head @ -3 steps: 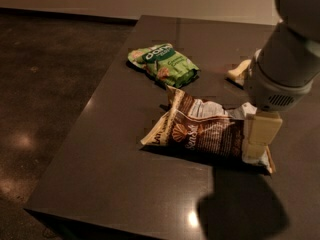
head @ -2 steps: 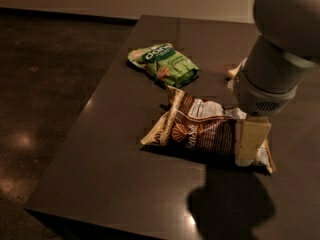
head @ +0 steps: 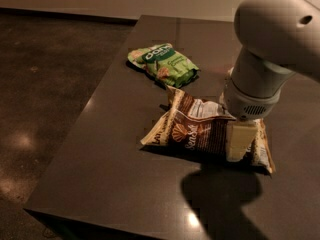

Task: Pick brown chip bag

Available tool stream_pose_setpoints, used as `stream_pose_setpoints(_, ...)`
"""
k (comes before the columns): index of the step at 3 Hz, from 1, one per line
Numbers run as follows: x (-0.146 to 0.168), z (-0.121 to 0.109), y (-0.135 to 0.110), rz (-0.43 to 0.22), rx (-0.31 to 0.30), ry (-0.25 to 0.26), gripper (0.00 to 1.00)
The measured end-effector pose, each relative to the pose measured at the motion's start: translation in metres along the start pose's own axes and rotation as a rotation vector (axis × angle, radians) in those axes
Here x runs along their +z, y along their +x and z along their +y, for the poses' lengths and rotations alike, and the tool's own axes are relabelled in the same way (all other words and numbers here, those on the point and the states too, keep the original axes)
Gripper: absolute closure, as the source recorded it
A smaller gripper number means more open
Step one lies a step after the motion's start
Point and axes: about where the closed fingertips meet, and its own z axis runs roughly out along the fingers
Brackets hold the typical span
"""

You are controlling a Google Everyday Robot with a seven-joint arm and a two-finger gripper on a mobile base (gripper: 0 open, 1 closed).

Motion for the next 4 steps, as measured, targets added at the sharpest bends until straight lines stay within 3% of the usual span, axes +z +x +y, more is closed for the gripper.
stream_pose_setpoints(2,-0.006,-0.004,0.002,-0.041,-0.007,-0.049,0.65)
stream_pose_setpoints(3,-0.028,-0.009,0.001,-0.100,-0.010,-0.086,0.87)
stream_pose_setpoints(4,-0.059,-0.017,-0.005,-0.179,-0.023,-0.128,1.00)
